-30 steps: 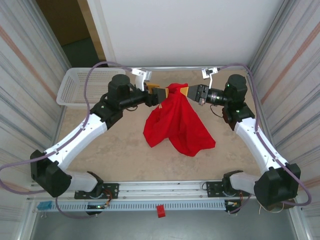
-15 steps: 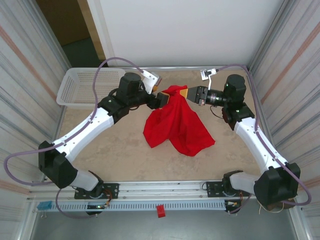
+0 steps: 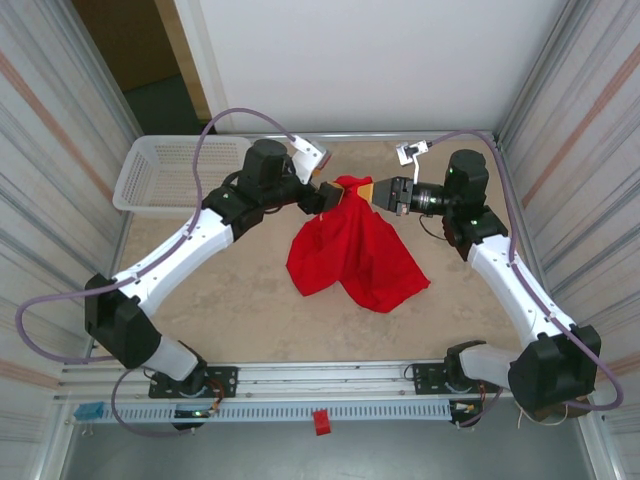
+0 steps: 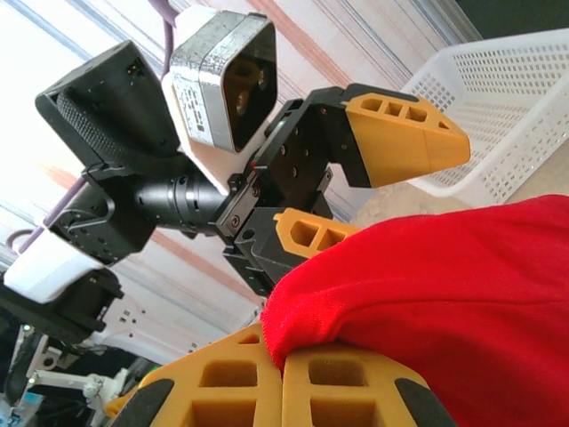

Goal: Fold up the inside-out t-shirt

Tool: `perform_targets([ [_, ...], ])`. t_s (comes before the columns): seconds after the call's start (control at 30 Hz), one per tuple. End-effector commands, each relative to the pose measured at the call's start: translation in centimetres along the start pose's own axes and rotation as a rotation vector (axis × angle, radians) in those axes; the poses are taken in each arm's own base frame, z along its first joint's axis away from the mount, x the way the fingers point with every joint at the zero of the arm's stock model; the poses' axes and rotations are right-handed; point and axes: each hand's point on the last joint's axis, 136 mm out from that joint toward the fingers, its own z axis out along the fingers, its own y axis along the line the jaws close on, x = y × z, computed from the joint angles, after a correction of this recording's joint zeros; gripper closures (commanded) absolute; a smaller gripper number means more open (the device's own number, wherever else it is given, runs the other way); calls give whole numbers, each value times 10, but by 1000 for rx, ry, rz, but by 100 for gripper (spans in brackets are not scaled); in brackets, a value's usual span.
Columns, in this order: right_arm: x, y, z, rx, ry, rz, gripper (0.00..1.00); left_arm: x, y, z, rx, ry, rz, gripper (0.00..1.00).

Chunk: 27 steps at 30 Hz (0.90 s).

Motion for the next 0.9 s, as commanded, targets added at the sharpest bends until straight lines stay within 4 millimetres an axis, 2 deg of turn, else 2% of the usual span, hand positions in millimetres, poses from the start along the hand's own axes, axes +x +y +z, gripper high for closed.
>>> perform_targets([
  [0.0, -1, 16, 0, -42, 22, -61, 100, -20, -6, -3, 33, -55, 39, 26],
  [0.13, -2, 17, 0, -44, 25, -65, 100, -14, -23, 3, 147, -37, 60, 27],
  [0.37, -8, 16, -4, -35, 16, -76, 100, 27, -52, 30, 381, 107, 27, 27],
  [0.43, -10, 16, -8, -27, 5, -78, 100, 38, -58, 37, 433, 146, 9, 30],
  [0.5, -11, 15, -11, -19, -5, -81, 100, 45, -65, 42, 499, 173, -20, 40],
  [0.6, -9, 9, -16, 0, -17, -74, 100, 48, -77, 46, 594, 195, -85, 77],
  [0.67, -6, -2, -20, 28, -23, -58, 100, 41, -79, 44, 608, 164, -114, 100],
  [0.73, -2, -19, -24, 72, -29, -41, 100, 31, -74, 38, 595, 110, -151, 100],
  [0.87, 14, -71, -32, 198, -38, 34, 100, -1, -51, 8, 644, -65, -308, 100],
])
